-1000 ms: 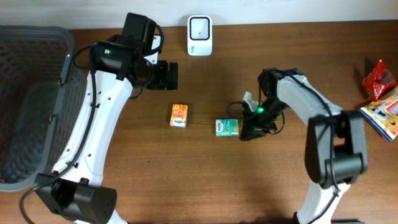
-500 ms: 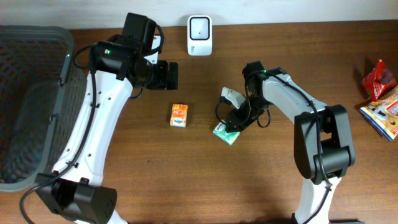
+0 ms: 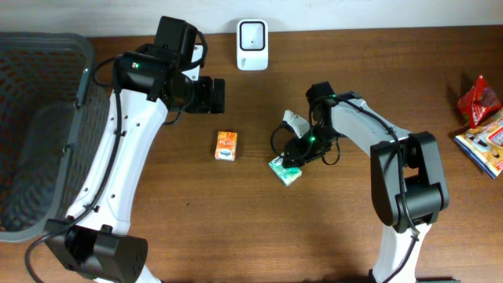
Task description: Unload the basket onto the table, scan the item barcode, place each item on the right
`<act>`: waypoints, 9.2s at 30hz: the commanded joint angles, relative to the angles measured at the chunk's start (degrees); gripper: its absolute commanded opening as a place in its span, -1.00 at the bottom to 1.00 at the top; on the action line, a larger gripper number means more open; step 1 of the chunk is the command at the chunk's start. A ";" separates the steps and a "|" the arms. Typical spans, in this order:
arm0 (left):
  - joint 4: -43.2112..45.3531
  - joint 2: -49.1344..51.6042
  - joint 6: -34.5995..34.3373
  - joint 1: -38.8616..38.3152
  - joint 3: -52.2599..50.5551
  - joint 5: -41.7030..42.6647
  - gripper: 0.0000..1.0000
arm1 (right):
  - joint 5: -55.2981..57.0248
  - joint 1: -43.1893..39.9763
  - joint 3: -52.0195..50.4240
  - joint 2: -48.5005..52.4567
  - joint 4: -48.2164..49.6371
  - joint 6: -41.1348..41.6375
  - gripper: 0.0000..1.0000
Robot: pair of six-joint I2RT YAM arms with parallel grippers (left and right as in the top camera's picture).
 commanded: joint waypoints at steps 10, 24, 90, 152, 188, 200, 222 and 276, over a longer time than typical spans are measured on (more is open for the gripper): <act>0.09 -0.33 -0.33 0.02 0.17 -0.17 0.98 | -11.80 -4.70 2.10 0.20 0.76 11.67 -0.92; 0.09 -0.33 -0.33 0.02 0.17 -0.20 0.98 | -58.97 -15.61 7.48 0.22 22.82 17.90 -0.92; 0.09 -0.33 -0.33 0.02 0.17 -0.20 0.99 | -17.86 -35.60 21.31 -5.73 2.47 23.69 0.97; 0.09 -0.28 -0.33 0.09 0.17 -0.20 0.98 | -53.66 -13.38 16.98 12.46 2.34 14.27 -0.92; -0.17 -0.28 -0.33 0.09 0.17 -0.20 0.98 | 43.54 8.74 39.04 21.03 53.00 -15.10 -0.92; -0.17 -0.28 -0.33 0.09 0.17 -0.20 0.98 | 55.10 -19.82 39.47 3.30 19.50 20.15 -0.92; -0.17 -0.28 -0.33 0.09 0.17 -0.20 0.98 | 42.16 -42.47 38.69 -22.14 -19.30 36.13 0.97; -0.20 -0.28 -0.33 0.02 0.17 -0.20 0.98 | 26.10 -15.74 -79.91 -119.14 49.62 24.17 0.97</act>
